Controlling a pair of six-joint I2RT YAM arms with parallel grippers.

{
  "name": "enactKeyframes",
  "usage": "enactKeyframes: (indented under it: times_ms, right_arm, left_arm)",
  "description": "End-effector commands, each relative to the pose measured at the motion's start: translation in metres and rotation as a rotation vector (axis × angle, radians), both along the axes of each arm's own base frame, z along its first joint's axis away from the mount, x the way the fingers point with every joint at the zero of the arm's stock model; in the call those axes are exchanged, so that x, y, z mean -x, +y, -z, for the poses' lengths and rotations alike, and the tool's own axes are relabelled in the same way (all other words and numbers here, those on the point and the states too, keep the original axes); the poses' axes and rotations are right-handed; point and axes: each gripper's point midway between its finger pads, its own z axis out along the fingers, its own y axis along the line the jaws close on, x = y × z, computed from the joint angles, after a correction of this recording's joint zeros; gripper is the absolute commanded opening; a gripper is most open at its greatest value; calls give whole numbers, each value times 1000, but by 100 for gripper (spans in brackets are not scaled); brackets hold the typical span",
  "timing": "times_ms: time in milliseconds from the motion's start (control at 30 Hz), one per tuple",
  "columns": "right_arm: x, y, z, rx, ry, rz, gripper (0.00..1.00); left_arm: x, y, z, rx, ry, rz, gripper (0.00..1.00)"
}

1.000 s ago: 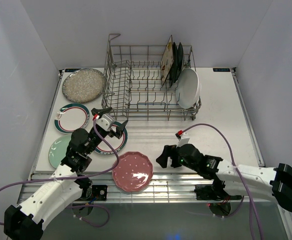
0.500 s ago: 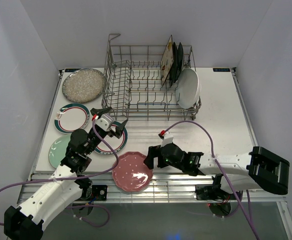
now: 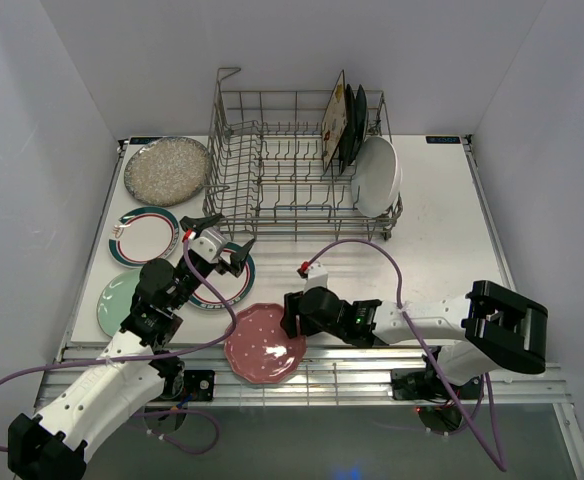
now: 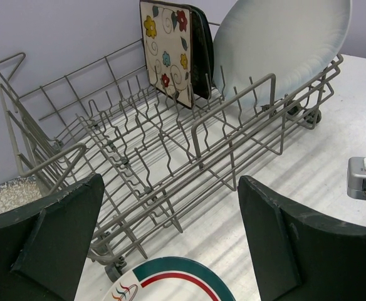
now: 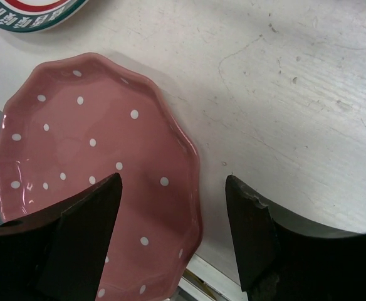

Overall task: Load the plates into the dish rack
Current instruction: Pick up the plate from the corner of the board.

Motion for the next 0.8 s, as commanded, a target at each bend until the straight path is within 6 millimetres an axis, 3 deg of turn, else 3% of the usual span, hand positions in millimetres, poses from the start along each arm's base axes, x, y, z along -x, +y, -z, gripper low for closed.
enactKeyframes:
  times_ms: [0,33,167,467,767]
  right_arm:
    - [-6,2,-4,24,-29,24,70]
    - [-6,0,-2,30,-31,28,64]
    - [-7,-6,3,54,-28,47,57]
    - [-8,-12,14,112,-20,62,53]
    - [-9,-13,15,134,-26,65,33]
  left_arm:
    - [1,1,-4,8,-13,-1,98]
    - [1,2,-4,9,-14,-3,98]
    - [1,2,-3,5,-10,-3,98]
    - [-1,2,-1,6,-4,-11,98]
    - [-2,1,1,0,1,-9,98]
